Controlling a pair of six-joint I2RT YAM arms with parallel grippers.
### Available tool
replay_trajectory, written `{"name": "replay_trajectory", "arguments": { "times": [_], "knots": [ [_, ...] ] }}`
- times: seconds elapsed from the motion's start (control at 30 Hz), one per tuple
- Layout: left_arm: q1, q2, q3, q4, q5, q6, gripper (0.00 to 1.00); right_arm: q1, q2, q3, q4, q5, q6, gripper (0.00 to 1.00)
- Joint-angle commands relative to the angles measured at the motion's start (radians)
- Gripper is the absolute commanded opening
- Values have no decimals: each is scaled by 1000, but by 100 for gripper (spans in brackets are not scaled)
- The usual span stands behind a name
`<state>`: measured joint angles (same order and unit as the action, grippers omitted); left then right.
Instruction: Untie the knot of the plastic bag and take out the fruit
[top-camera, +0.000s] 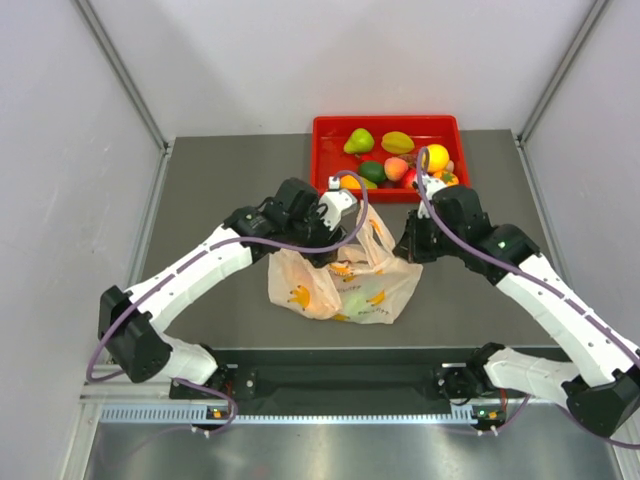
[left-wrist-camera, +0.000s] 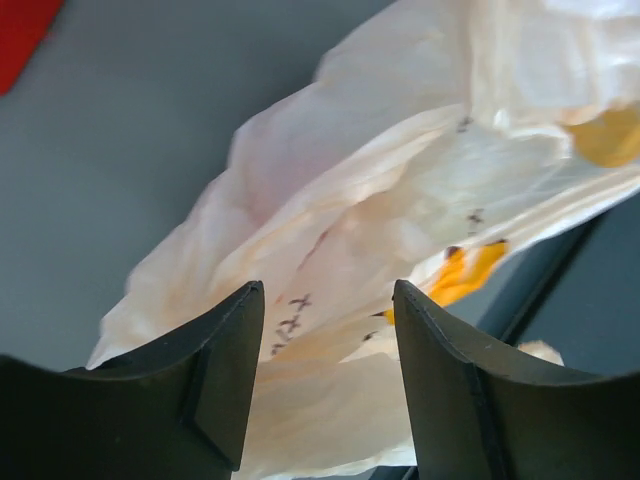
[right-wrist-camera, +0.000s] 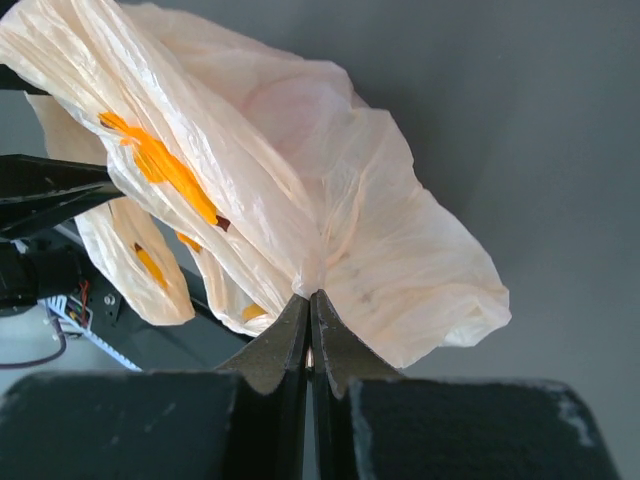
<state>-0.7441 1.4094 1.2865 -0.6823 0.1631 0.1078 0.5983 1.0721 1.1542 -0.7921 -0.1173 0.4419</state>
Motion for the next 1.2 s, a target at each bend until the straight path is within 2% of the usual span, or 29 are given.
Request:
{"name": "replay_trajectory", "arguments": {
  "times": [0.0, 0.13, 0.27, 0.57, 0.67, 0.83, 0.9, 1.17],
  "knots": [
    [0, -6, 39, 61, 215, 27, 59, -15, -57, -30, 47, -33, 3, 0],
    [-1, 39, 45, 72, 230, 67, 57, -15, -77, -44, 45, -38, 4, 0],
    [-1, 62, 60, 124, 115, 69, 54, -15, -90, -47, 44, -47, 9, 0],
    [0, 8, 48, 291, -40, 56, 54, -15, -121, -57, 13, -33, 4, 0],
    [0, 16, 51, 290, 34, 76, 53, -15, -121, -54, 4, -32, 1, 0],
    [-1, 83, 108, 127, 199, 124, 50, -18, -107, -47, -2, -25, -6, 0],
    [0, 92, 112, 110, 237, 127, 50, -17, -104, -47, -2, -25, -8, 0],
    [-1, 141, 100, 64, 242, 165, 49, -23, -101, -47, -10, -27, -9, 0]
  ]
}}
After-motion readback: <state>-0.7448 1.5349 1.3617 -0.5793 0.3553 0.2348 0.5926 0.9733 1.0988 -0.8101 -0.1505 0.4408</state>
